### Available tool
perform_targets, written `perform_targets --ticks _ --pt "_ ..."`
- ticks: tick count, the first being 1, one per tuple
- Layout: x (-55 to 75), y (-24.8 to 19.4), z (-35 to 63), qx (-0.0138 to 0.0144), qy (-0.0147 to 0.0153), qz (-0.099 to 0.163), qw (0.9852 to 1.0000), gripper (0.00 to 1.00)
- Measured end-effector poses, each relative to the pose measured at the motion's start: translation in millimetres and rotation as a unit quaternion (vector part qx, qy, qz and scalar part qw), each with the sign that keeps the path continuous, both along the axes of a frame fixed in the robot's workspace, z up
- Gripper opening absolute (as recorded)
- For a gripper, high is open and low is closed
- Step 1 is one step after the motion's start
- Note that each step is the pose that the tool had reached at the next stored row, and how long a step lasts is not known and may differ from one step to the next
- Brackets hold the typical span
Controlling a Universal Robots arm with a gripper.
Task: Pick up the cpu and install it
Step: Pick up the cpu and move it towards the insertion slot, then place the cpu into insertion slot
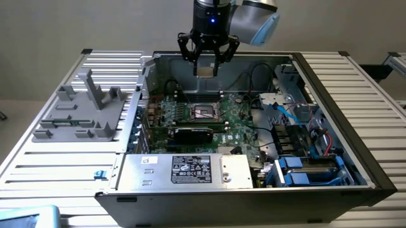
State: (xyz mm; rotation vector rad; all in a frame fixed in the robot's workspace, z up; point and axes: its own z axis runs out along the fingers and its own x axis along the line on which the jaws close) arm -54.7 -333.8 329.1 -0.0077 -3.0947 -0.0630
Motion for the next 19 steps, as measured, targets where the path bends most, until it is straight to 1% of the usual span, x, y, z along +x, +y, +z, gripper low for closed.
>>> perform_targets --ticks 3,19 --pt "0.8 2.6 -0.8 -0.0001 0.0 -0.001 1.0 0.55" --pt "0.8 2.6 -0.9 -0.0001 0.0001 -0.003 1.0 0.55"
